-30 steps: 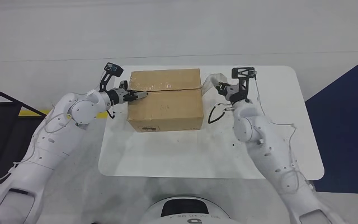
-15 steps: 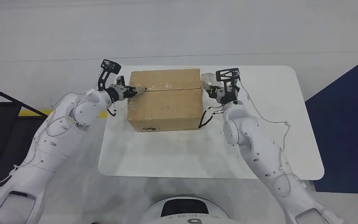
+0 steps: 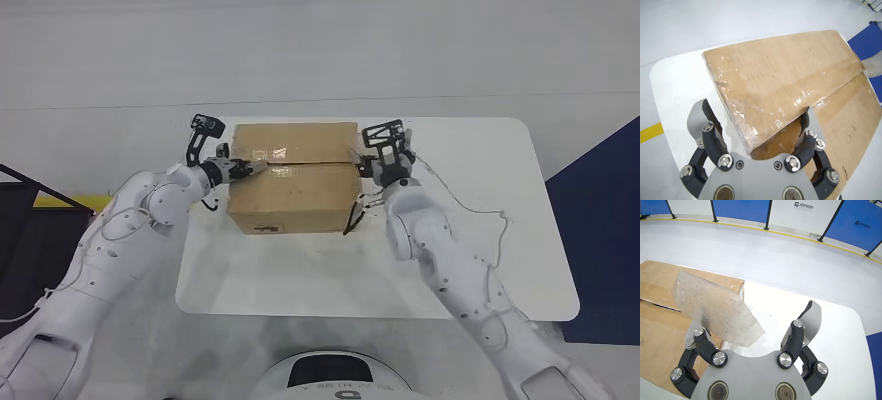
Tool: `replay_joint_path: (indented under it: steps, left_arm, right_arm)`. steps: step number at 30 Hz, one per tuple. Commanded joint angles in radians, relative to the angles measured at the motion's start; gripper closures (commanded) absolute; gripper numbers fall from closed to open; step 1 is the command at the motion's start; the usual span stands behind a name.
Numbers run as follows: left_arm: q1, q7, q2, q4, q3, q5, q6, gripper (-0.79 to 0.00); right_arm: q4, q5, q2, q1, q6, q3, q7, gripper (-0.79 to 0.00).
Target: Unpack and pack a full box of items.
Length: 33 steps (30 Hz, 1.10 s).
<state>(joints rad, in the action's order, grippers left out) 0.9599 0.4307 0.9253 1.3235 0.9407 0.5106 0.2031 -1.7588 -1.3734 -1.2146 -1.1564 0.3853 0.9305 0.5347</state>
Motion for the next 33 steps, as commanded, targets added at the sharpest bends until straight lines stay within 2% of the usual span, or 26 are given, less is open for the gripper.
replay_joint_path:
  steps: [1, 8, 11, 13, 17, 19, 24, 29, 30, 32, 33]
  left_arm:
    - [0.016, -0.006, -0.003, 0.015, 0.019, 0.003, -0.005, -0.785]
    - [0.077, -0.011, -0.014, 0.068, 0.078, 0.008, -0.012, -0.785]
    - [0.099, -0.008, -0.018, 0.083, 0.101, 0.007, -0.008, -0.785]
    - [0.110, -0.007, -0.020, 0.092, 0.116, 0.008, -0.003, -0.785]
    - [0.124, -0.018, -0.022, 0.104, 0.148, 0.003, 0.000, -0.785]
    - [0.131, -0.020, -0.022, 0.111, 0.160, 0.001, 0.003, -0.785]
    - [0.145, -0.020, -0.021, 0.124, 0.177, 0.004, 0.002, -0.785]
    - [0.154, -0.028, -0.018, 0.126, 0.193, 0.010, -0.005, -0.785]
    - [0.155, -0.030, -0.018, 0.127, 0.198, 0.010, -0.007, -0.785]
    - [0.159, -0.032, -0.018, 0.129, 0.211, 0.012, -0.013, -0.785]
    - [0.161, -0.030, -0.018, 0.133, 0.217, 0.011, -0.015, -0.785]
  right_arm:
    - [0.013, -0.007, -0.017, 0.043, 0.007, -0.051, 0.032, -0.785]
    - [0.195, -0.073, -0.105, 0.245, 0.057, -0.243, 0.202, -0.785]
    - [0.214, -0.052, -0.137, 0.292, 0.066, -0.279, 0.218, -0.785]
    - [0.196, 0.015, -0.151, 0.301, 0.039, -0.275, 0.205, -0.785]
    - [0.126, 0.280, -0.154, 0.276, -0.083, -0.164, 0.133, -0.785]
    - [0.097, 0.358, -0.146, 0.255, -0.146, -0.098, 0.105, -0.785]
    - [-0.008, 0.397, -0.119, 0.175, -0.252, 0.023, 0.110, -0.785]
    - [-0.078, 0.427, -0.082, 0.050, -0.354, 0.183, 0.170, -0.785]
    - [-0.091, 0.456, -0.077, 0.022, -0.371, 0.214, 0.182, -0.785]
    - [-0.103, 0.628, -0.069, -0.032, -0.437, 0.290, 0.199, -0.785]
    - [-0.103, 0.628, -0.069, -0.032, -0.437, 0.290, 0.199, -0.785]
